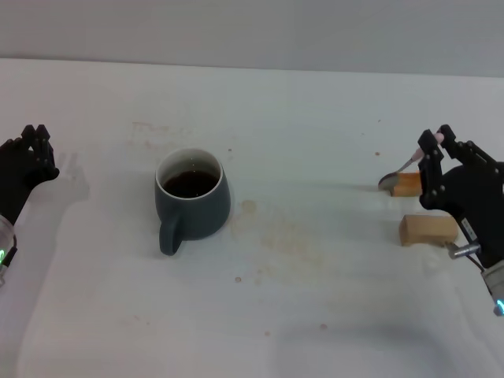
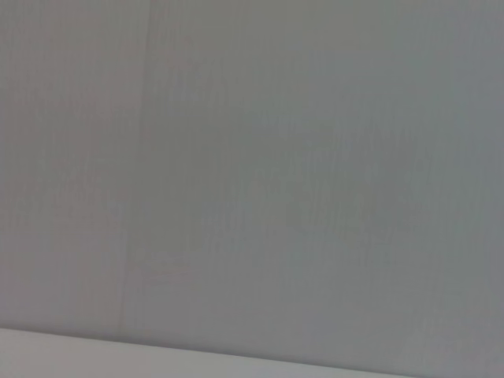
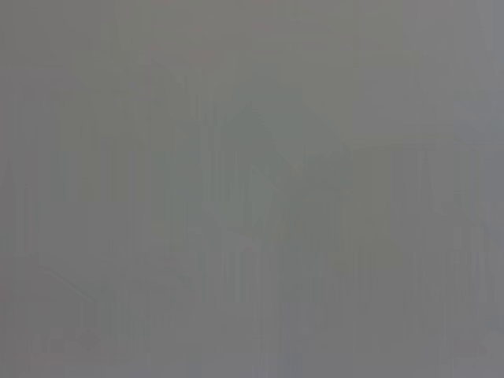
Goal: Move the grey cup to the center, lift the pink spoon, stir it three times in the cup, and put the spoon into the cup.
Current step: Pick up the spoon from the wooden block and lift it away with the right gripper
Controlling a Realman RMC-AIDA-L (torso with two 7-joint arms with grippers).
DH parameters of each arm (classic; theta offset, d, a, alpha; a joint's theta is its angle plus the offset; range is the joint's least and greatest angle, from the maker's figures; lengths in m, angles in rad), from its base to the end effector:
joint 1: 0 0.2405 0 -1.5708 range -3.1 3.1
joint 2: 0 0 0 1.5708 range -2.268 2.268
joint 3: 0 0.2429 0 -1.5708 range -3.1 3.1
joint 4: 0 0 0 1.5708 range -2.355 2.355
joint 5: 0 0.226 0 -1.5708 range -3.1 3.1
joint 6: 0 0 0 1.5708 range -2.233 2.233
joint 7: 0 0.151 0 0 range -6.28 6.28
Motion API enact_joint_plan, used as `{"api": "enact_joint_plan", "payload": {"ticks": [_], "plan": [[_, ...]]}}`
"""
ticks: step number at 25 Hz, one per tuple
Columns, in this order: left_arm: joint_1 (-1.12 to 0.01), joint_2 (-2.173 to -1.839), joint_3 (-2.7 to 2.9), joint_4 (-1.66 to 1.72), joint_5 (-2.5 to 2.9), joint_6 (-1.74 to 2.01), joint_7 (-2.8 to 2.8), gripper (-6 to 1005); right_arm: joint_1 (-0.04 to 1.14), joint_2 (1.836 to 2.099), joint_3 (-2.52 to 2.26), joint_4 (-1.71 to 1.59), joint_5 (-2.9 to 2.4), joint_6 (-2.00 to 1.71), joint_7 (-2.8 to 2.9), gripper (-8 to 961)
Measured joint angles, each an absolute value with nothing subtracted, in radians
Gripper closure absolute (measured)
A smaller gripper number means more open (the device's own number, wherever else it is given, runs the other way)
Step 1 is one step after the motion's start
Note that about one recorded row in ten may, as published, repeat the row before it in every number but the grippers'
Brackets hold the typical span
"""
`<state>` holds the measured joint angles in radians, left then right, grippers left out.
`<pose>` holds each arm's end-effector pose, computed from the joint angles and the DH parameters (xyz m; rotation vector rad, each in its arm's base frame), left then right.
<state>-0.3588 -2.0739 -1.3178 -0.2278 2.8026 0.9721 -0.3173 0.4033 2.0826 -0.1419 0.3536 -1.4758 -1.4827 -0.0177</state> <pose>-0.3568 0.3360 -0.0153 -1.5874 -0.7526 -0.6521 0.2839 0.2716 -0.0692 -1.7248 0.4377 0.8717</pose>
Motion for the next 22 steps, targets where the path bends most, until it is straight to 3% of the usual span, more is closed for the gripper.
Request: {"api": "enact_joint_plan", "payload": {"ticks": [22], "plan": [[-0.347,-2.074,-1.321,-0.224,2.803,0.974,-0.315,866,0.620,2.077,-0.115,0.212,-1.584,-1.418,0.241,824]]}}
